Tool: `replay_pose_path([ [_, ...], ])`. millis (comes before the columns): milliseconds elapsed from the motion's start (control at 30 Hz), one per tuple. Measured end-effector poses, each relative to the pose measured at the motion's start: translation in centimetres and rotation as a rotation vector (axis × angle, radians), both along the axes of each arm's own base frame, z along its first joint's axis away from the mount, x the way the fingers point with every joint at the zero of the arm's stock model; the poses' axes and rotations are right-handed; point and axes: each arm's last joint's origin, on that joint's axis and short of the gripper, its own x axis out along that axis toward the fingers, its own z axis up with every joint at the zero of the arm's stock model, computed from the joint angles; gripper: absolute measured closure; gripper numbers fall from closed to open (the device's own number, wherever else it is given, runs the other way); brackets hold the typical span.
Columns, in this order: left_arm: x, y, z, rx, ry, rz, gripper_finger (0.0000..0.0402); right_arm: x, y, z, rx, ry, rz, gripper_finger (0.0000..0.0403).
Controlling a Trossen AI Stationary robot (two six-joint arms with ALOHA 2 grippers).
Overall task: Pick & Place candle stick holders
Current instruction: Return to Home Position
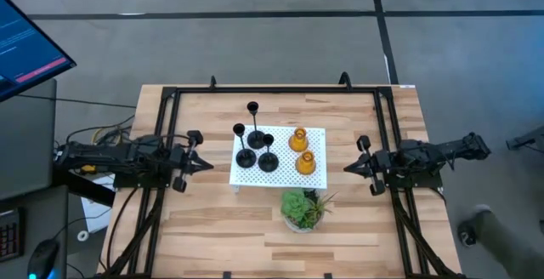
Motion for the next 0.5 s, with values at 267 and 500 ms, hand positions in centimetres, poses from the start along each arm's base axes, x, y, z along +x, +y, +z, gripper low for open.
replay_pose_path([
  [267, 0.6, 0.0, -1.9, -0.046, 0.012, -0.005, 0.0394, 0.0, 0.0, 0.0, -0.055, -0.009, -0.002, 0.0403],
  [500, 0.6, 0.0, -1.8, -0.047, 0.006, -0.005, 0.0394, 0.0, 0.0, 0.0, -0.021, -0.002, -0.002, 0.0403],
])
